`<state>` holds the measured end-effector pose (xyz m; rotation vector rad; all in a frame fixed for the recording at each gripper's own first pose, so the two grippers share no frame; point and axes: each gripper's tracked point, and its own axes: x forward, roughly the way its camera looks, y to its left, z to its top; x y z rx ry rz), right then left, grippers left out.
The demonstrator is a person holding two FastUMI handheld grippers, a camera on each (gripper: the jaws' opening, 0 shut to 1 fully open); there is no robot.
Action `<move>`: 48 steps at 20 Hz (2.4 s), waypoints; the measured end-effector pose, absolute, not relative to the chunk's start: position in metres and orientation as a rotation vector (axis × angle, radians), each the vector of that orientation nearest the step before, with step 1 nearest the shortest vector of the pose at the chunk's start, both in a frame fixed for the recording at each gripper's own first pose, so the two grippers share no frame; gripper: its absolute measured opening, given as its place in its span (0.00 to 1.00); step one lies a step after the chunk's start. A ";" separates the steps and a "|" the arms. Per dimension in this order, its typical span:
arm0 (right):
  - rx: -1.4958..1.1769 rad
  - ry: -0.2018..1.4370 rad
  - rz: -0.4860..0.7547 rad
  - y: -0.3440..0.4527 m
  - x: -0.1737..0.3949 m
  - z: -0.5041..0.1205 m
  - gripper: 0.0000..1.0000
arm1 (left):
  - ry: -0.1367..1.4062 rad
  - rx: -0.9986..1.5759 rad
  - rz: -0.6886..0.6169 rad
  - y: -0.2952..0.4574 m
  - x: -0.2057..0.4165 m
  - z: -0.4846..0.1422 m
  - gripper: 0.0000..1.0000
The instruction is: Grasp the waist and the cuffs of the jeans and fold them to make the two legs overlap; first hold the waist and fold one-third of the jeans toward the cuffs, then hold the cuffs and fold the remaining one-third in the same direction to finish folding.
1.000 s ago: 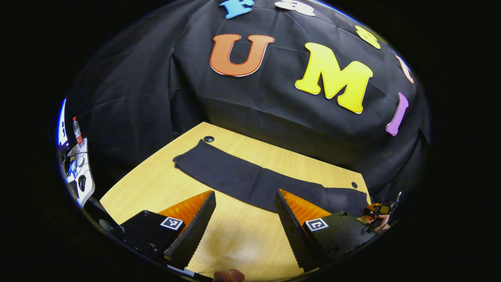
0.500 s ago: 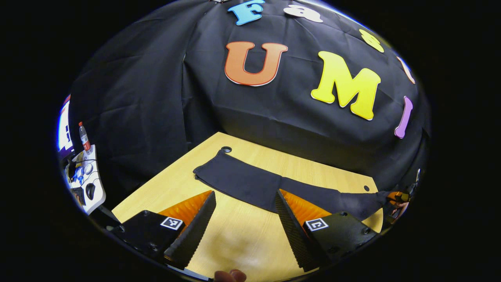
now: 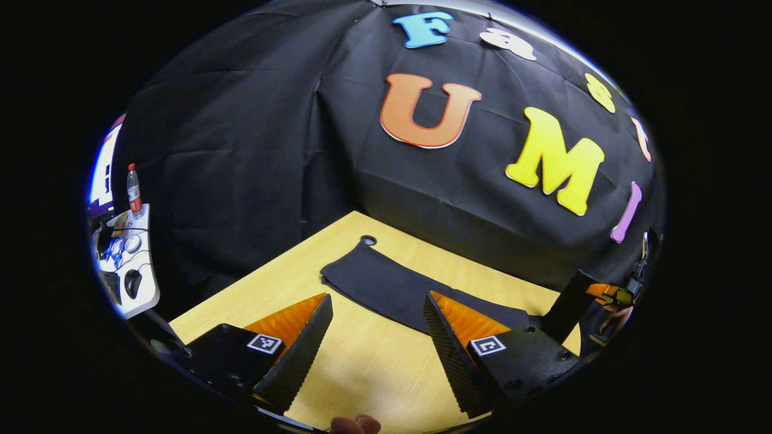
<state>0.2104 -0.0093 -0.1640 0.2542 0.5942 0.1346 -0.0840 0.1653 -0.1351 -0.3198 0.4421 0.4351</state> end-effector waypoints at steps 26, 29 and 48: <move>-0.034 0.815 0.374 0.263 0.148 -0.342 0.64 | 0.518 -0.516 0.518 0.284 -0.095 -0.190 0.98; -0.059 0.800 0.433 0.254 0.124 -0.305 0.58 | 0.527 -0.721 0.487 0.280 -0.065 -0.211 0.97; -0.033 0.769 0.151 0.025 0.046 -0.179 0.58 | 0.862 -1.399 0.772 0.304 0.088 -0.342 0.97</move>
